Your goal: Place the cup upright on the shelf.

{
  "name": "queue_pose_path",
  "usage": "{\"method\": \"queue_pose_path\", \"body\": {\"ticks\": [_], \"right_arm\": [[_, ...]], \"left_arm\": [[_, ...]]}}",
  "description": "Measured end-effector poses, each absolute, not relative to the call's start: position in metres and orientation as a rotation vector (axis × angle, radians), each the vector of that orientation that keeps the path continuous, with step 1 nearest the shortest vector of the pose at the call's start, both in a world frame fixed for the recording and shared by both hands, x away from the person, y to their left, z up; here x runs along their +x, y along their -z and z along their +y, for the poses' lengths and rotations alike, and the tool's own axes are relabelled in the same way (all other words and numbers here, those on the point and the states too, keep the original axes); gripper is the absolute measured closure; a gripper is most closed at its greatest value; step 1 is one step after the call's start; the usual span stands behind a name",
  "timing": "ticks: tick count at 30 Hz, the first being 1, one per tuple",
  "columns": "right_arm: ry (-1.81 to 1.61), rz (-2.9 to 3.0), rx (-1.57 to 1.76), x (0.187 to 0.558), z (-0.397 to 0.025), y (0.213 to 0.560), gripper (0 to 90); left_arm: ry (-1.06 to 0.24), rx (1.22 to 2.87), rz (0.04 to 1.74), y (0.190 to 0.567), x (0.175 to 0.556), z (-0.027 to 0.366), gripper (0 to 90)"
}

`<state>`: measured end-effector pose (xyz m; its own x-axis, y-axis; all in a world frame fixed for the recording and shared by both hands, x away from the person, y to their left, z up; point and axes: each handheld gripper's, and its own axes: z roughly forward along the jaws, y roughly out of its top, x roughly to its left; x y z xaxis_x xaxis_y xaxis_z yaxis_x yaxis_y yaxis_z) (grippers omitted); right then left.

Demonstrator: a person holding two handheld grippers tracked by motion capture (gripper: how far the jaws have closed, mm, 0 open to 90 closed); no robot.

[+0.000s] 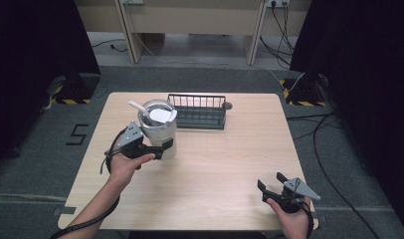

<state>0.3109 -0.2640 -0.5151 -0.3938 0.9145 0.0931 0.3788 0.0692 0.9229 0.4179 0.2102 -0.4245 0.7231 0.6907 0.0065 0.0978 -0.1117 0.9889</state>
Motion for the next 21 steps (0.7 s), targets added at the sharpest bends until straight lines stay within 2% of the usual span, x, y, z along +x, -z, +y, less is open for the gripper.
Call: {"method": "queue_pose_path", "body": {"ticks": [21], "right_arm": [[-1.31, 1.823, 1.279, 0.311, -0.265, 0.515, 18.5]], "left_arm": [[-0.574, 1.622, 0.646, 0.411, 0.441, 0.198, 10.3]]}}
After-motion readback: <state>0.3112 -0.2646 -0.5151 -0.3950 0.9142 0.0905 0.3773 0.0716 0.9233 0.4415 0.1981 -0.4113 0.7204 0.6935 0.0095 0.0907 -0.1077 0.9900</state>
